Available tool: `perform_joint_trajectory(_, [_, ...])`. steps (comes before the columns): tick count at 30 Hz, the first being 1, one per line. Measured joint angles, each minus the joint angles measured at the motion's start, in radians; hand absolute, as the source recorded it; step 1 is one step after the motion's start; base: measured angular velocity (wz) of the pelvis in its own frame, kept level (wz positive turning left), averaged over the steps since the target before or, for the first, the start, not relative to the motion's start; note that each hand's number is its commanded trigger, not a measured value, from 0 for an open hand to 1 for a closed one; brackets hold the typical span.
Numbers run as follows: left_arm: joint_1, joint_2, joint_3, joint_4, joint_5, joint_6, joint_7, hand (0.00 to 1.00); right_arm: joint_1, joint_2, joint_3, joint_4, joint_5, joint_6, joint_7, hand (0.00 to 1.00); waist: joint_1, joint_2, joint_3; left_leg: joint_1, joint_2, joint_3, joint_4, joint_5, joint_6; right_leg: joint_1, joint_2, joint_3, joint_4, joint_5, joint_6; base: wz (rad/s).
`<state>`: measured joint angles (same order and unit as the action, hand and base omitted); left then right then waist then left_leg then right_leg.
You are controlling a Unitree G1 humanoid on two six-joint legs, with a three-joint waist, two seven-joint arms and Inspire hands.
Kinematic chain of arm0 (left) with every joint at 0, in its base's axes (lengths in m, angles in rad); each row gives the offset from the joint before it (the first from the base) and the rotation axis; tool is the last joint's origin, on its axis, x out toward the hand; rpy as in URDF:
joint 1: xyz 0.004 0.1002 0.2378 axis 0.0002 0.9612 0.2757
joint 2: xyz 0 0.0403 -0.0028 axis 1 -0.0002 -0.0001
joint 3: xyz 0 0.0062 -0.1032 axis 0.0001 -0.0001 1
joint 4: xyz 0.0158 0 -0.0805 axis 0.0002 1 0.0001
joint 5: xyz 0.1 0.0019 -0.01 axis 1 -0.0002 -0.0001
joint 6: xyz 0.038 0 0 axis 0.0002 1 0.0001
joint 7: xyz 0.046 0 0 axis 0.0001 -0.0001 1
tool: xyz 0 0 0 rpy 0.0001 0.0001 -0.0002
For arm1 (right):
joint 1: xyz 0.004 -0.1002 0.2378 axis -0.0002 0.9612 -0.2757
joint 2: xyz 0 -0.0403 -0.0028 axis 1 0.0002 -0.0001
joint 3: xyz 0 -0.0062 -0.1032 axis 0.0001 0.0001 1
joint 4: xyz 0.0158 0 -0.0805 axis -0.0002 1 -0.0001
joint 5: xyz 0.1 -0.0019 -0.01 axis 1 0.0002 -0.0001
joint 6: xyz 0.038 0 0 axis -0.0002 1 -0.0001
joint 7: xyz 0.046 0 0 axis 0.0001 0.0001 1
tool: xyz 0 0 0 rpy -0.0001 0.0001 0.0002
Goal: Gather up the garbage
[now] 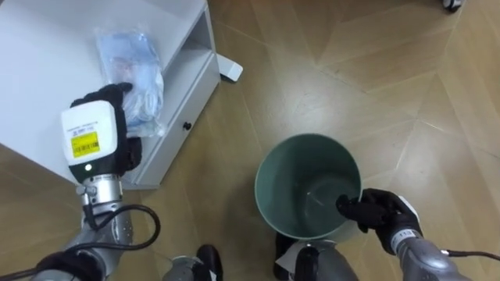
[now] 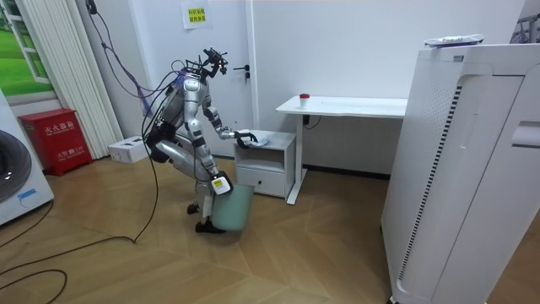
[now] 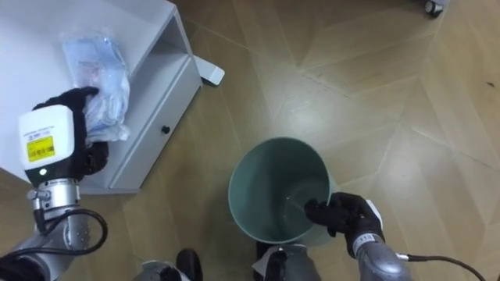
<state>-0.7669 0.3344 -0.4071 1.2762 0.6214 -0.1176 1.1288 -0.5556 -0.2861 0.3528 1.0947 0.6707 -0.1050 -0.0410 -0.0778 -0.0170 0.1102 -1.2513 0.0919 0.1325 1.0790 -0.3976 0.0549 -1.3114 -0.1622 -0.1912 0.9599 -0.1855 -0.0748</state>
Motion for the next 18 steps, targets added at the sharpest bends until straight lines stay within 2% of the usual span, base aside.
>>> perform_joint_trajectory(7, [0.011, 0.001, -0.008, 0.0, -0.008, 0.006, 0.002, 1.0, 0.002, -0.001, 0.0, -0.006, -0.01, 0.007, 0.0, 1.0, -0.002, 0.0, 0.0, 0.011, 0.0, 0.004, -0.006, 0.0, 0.0, 0.006, -0.002, 0.0, -0.002, 0.0, 0.0, 0.0])
perform_joint_trajectory(14, [0.041, -0.009, -0.008, 0.001, -0.031, 0.008, -0.023, 1.0, 0.048, 0.001, 0.019, -0.054, -0.007, 0.009, -0.01, 1.0, -0.007, 0.0, 0.0, 0.073, 0.0, 0.005, -0.037, 0.0, -0.001, 0.066, 0.0, -0.007, -0.029, -0.001, 0.0, -0.02])
perform_joint_trajectory(16, [0.05, -0.014, -0.006, 0.001, -0.043, -0.003, -0.035, 1.0, 0.056, 0.004, 0.019, -0.055, -0.007, 0.009, -0.012, 1.0, -0.007, 0.0, 0.0, 0.092, 0.001, 0.003, -0.043, -0.001, -0.002, 0.087, 0.004, -0.007, -0.036, -0.001, 0.001, -0.06])
perform_joint_trajectory(18, [0.067, -0.032, -0.008, 0.001, -0.065, -0.032, -0.068, 1.0, 0.072, 0.008, 0.028, -0.055, -0.009, 0.009, -0.021, 1.0, -0.001, 0.0, -0.0001, 0.134, 0.001, 0.004, -0.058, -0.002, -0.004, 0.126, 0.007, -0.006, -0.043, -0.004, 0.005, 0.0])
